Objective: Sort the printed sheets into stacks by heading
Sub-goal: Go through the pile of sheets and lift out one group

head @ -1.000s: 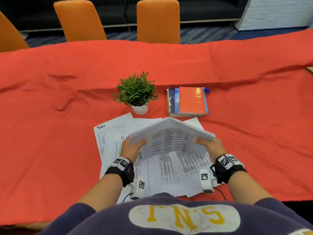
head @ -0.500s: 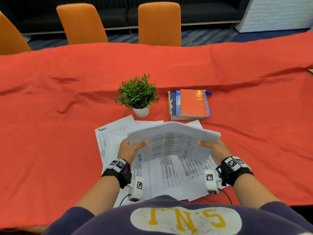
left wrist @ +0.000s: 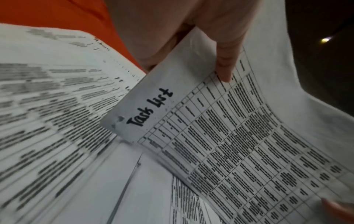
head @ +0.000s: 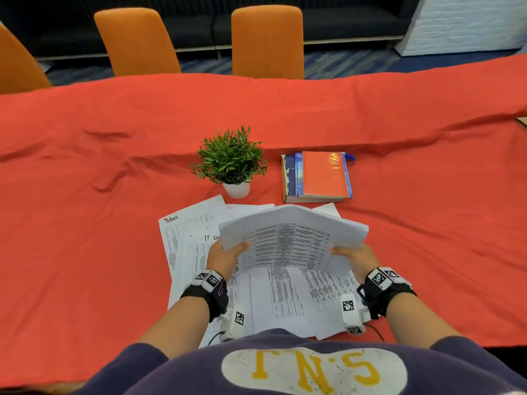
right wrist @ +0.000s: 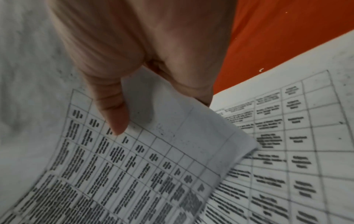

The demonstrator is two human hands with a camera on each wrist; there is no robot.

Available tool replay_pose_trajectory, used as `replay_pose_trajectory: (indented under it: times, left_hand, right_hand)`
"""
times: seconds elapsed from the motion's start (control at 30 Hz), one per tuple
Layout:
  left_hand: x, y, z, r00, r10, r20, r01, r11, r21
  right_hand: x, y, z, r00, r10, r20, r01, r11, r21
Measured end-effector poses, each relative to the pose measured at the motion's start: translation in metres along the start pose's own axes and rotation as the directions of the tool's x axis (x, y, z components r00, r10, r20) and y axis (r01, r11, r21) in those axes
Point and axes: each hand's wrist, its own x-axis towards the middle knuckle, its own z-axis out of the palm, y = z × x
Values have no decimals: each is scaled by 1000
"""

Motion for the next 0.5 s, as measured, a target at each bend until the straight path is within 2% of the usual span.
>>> replay_pose_trajectory:
  times: [0.1, 0.13, 0.2, 0.23, 0.3, 0.37, 0.4, 0.43, 0.5]
  left_hand:
    - [-4, 21, -1, 995, 94, 15, -95, 990, 101]
    - [-5, 31, -2, 990, 142, 21, -144, 981, 130]
    - [-7, 55, -5, 967, 249, 57, -256, 941, 222]
    - [-8, 66, -6, 948, 307, 86, -319, 904, 284]
    - [-10, 88, -2, 904, 395, 162, -427, 824, 372]
    - [-14, 108, 5, 859, 441, 260, -512, 756, 408]
    - [-17, 117, 9, 831, 464, 306, -555, 715, 424]
    - [-19, 125, 11, 803, 490, 339, -596, 676, 433]
    - [-21, 136, 9, 759, 543, 360, -651, 626, 429]
  right_hand:
    - [0, -19, -6, 995, -75, -69, 67, 992, -111]
    - [0, -29, -8, 980, -155, -127, 127, 970, -207]
    - [-4, -56, -8, 906, -382, -182, 287, 870, -400]
    - [-9, -69, -3, 861, -491, -131, 380, 793, -476]
    - [-25, -97, 20, 797, -595, 104, 518, 583, -626]
    - [-43, -119, 46, 757, -560, 338, 580, 336, -742]
    - [-48, -126, 56, 750, -526, 401, 597, 279, -752]
    - [-51, -132, 62, 757, -499, 422, 606, 293, -739]
    - [-50, -138, 61, 779, -469, 417, 616, 442, -652]
